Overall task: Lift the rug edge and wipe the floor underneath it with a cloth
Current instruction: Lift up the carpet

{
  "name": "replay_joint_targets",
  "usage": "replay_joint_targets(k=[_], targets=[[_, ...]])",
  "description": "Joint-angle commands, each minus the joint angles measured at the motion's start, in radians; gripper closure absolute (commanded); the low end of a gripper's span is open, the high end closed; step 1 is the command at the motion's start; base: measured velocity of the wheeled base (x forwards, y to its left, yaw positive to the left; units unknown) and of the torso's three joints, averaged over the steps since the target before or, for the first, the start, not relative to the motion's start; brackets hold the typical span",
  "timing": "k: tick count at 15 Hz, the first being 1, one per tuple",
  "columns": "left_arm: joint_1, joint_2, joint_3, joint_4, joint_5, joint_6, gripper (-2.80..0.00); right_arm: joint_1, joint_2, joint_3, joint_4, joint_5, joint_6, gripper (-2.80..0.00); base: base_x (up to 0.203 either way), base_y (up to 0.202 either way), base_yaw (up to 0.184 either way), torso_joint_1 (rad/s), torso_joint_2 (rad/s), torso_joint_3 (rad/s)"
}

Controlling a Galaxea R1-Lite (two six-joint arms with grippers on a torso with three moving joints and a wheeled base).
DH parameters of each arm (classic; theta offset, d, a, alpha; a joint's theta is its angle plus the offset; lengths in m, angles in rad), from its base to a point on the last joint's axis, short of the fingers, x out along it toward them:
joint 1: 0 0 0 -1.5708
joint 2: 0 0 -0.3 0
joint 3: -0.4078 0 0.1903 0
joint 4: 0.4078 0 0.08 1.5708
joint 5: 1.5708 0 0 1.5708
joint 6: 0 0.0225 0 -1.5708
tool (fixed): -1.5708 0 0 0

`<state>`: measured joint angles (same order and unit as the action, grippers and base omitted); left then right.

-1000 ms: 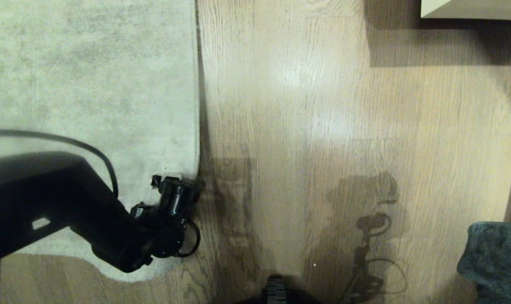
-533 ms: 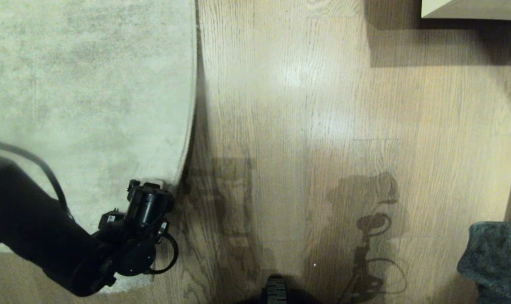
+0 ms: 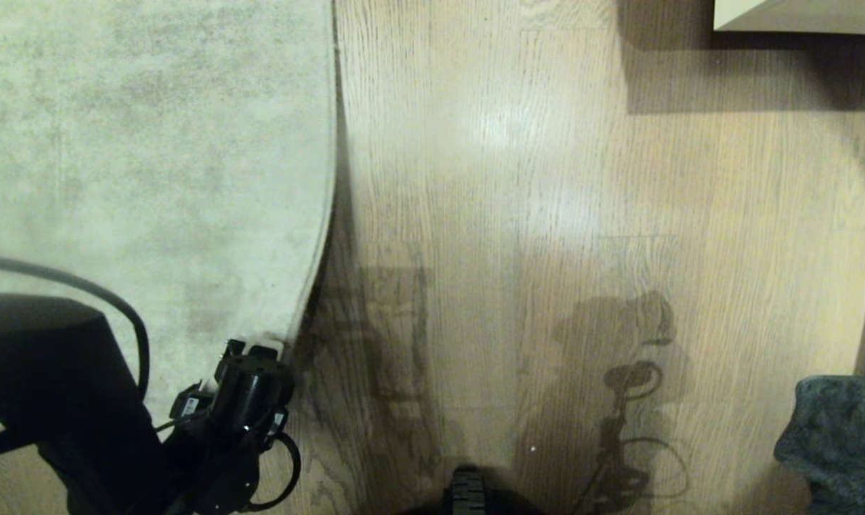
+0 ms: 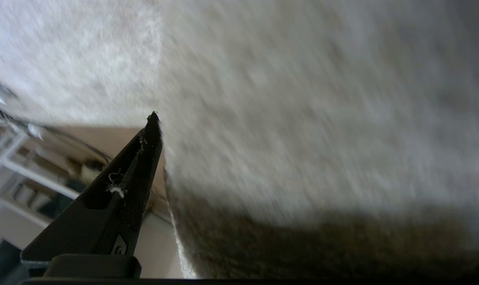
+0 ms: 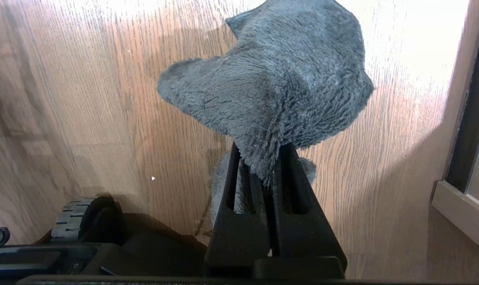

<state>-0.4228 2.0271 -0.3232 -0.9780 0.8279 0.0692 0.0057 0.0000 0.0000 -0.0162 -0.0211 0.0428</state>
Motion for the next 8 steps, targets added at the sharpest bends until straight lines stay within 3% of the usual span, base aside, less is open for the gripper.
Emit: replay_joint_targets(k=[1,5,8], targets=[[0.016,0.084,0.057,-0.183,0.003,0.058,-2.8,0.0,0.002,0.0,-0.001,0.0,0.0,0.0,0.0,0.0,0.0,0.0,0.0,0.0],[0.056,0.125,0.068,-0.421,0.002,0.174,-2.8,0.0,0.002,0.0,-0.001,0.0,0.0,0.0,0.0,0.0,0.0,0.0,0.0,0.0],[0.055,0.078,0.063,-0.435,0.0,0.2,-2.8,0.0,0.002,0.0,-0.001,0.0,0.0,0.0,0.0,0.0,0.0,0.0,0.0,0.0]])
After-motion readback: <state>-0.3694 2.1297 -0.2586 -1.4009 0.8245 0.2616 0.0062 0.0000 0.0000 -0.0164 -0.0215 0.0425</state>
